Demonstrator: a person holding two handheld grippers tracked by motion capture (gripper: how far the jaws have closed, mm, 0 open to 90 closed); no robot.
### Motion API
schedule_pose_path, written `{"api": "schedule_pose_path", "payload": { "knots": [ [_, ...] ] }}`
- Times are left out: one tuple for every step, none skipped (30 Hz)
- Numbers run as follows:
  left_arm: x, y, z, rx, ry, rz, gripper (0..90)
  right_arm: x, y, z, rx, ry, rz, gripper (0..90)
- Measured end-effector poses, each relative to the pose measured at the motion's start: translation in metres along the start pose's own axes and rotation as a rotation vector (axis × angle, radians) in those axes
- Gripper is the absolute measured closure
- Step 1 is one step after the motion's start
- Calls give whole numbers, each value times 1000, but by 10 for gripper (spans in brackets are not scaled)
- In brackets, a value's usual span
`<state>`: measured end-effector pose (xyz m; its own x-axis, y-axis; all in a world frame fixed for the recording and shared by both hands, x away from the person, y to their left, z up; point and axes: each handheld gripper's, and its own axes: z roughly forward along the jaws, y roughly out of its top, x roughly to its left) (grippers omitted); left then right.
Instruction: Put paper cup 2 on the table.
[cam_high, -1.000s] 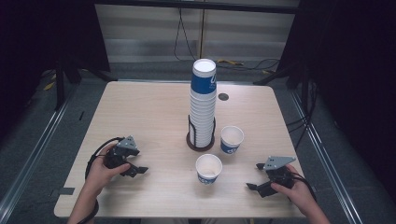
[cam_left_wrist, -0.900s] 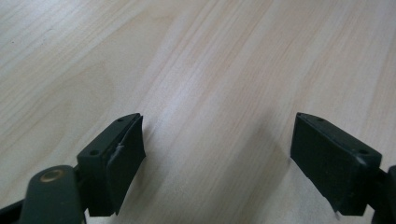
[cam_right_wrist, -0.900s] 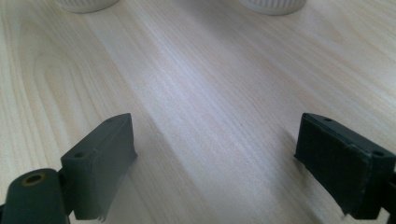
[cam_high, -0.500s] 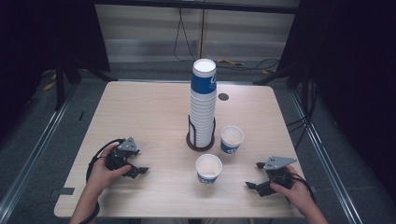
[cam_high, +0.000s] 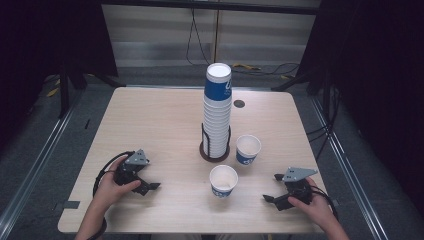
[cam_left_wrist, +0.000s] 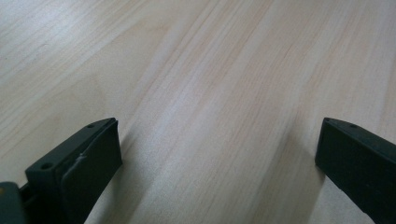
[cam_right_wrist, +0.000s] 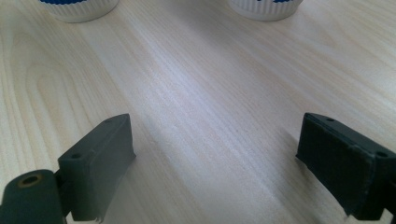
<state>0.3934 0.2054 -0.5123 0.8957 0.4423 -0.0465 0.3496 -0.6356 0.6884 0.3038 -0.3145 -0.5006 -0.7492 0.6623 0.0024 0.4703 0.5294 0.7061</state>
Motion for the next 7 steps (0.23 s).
{"api": "schedule_pose_path", "payload": {
  "knots": [
    [0, 0, 0, -2, -1, -1, 0, 0, 0, 0, 2, -2, 0, 96],
    [0, 0, 0, -3, 0, 0, 0, 0, 0, 0, 0, -1, 0, 97],
    [0, -1, 0, -2, 0, -1, 0, 0, 0, 0, 2, -2, 0, 96],
    [0, -1, -1, 0, 3, 1, 0, 0, 0, 0, 1, 0, 0, 97],
    [0, -1, -1, -3, 3, 7, 0, 0, 0, 0, 2, -2, 0, 96],
    [0, -2, 0, -10, 2, 6, 0, 0, 0, 0, 0, 0, 0, 97],
    [0, -2, 0, -10, 2, 6, 0, 0, 0, 0, 2, -2, 0, 97]
  ]
}}
